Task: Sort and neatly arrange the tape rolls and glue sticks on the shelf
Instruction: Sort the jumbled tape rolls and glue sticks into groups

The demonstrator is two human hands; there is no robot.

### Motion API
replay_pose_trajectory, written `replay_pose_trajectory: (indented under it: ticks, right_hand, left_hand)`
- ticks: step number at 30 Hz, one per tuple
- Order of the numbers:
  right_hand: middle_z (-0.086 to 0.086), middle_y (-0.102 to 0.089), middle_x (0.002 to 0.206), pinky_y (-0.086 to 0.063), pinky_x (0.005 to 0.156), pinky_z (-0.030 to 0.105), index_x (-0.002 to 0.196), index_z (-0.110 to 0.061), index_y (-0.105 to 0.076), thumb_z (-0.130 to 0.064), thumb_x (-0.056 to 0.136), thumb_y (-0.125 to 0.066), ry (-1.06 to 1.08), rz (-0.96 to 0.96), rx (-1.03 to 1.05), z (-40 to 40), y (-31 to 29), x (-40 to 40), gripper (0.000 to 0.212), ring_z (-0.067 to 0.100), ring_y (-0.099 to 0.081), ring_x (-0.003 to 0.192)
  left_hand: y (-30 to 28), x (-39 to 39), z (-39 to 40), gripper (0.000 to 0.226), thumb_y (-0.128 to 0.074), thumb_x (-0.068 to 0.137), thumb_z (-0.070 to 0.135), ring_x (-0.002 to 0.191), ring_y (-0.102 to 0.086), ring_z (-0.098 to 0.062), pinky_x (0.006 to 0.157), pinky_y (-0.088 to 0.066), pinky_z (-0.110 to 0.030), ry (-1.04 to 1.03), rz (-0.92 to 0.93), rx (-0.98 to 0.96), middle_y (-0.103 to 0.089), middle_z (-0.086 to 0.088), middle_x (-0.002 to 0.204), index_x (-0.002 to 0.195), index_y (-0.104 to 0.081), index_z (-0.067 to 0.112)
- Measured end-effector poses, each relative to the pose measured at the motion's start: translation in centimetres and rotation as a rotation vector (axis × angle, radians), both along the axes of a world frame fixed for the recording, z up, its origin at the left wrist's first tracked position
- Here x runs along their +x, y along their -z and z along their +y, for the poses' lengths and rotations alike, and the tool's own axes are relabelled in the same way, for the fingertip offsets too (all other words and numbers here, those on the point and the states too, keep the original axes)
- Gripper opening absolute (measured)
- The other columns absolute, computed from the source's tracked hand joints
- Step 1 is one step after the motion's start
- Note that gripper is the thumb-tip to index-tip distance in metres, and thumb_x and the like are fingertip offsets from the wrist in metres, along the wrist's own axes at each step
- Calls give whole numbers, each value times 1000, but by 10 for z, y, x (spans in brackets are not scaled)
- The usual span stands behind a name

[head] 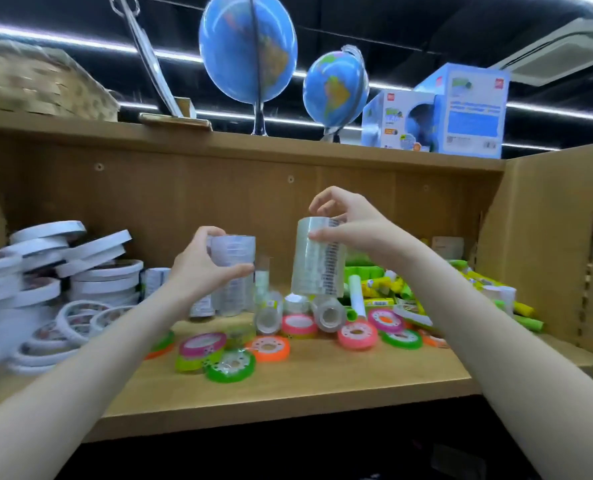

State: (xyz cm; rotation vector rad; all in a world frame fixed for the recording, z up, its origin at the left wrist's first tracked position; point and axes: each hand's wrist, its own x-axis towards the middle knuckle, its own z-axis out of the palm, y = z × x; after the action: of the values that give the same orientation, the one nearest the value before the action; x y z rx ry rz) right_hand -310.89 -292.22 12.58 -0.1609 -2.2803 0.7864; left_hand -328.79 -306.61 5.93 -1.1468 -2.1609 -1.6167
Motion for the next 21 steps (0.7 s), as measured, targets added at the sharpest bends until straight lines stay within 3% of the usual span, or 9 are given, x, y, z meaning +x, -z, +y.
replay_pose_trajectory:
  ticks: [4, 8, 12, 15, 18, 21]
  right_hand:
    - [3, -55, 96, -49, 73, 31, 94, -16, -55, -7, 76, -71, -28, 83, 34, -14, 8, -59, 26, 15, -54, 79]
    - [3, -52, 99, -38, 69, 10, 92, -18, -53, -7, 75, -71, -47, 131, 128, -23, 30, -111, 26, 14, -50, 85]
    - [2, -47, 93, -36, 81, 28, 96, -10, -56, -7, 74, -69, -28, 54, 315, -14, 61, -146, 25, 19, -47, 89]
    - [-2, -41, 92, -30, 77, 26, 97, -10, -53, -9, 76, -67, -34, -37, 481, -6, 80, -158, 25, 20, -45, 90]
    - [-3, -39, 89, -35, 78, 26, 94, -16, -48, -11, 78, -68, -40, -176, 443, -2, 80, -161, 25, 19, -46, 90]
    - [-1, -42, 95, -37, 83, 26, 99, -15, -58, -21, 83, -66, 22, -219, 447, 0, 64, -151, 20, 19, -47, 95]
  left_hand:
    - [12, -37, -16, 64, -84, 64, 24, 95, -53, -21, 80, -47, -37, -95, 0, -103, -54, -5, 108, 109, -39, 20]
    - [32, -55, -21, 61, -81, 65, 29, 91, -52, -20, 72, -42, -33, -172, 93, -287, -56, -4, 102, 109, -40, 19]
    - [37, -60, -17, 61, -80, 68, 28, 89, -48, -16, 69, -34, -27, -213, 170, -291, -50, 2, 97, 114, -41, 16]
    - [38, -64, -14, 61, -75, 74, 33, 105, -48, -20, 76, -34, -25, -228, 212, -370, -45, -3, 111, 119, -39, 15]
    - [37, -63, -14, 64, -67, 79, 43, 119, -42, -25, 96, -36, -31, -291, 328, -485, -37, -7, 126, 128, -37, 14]
    - [35, -55, -28, 59, -62, 85, 38, 122, -40, -24, 102, -34, -33, -268, 402, -387, -38, -7, 130, 132, -39, 12]
